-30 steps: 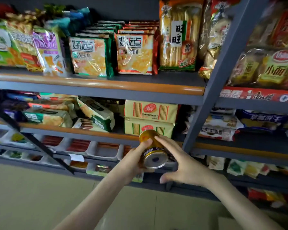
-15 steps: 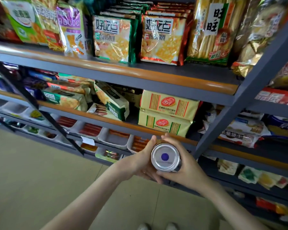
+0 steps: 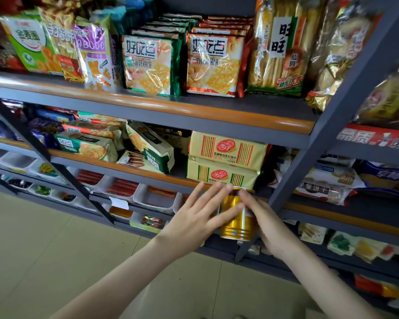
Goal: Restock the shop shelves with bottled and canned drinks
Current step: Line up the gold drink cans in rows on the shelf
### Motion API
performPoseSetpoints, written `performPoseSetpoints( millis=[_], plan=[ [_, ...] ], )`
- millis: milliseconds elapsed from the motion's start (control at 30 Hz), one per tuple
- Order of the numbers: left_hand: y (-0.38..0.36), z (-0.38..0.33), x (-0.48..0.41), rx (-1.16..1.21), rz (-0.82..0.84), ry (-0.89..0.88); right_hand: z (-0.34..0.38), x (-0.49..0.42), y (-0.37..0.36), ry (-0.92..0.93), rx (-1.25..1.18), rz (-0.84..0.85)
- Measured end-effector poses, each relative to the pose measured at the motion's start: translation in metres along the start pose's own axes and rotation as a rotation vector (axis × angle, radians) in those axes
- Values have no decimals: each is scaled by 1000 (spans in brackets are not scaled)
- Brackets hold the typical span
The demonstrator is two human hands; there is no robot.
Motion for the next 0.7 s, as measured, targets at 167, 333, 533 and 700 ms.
performPoseSetpoints(
  millis=[167,333,533,700],
  plan=[
    [16,-13,-18,-135,-146,-265,10,14,-4,-94,57,93],
    [30,-14,-33,81,-263,-192,30,31,14,-195,92,142],
    [45,-1,-55,504,-12,307,55,39,31,-85,492,-54],
    [55,-1,-72,774,17,498,89,46,15,167,697,20]
  ],
)
Point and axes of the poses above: each hand's wrist, its own x-axis away from the middle knuckle, its own y-axis out of the back of the hand, z = x × y, the point moved 4 cm from there along -x, towards the middle knuckle, and after that the axes turned 10 degrees about z, right-handed, at the moved point
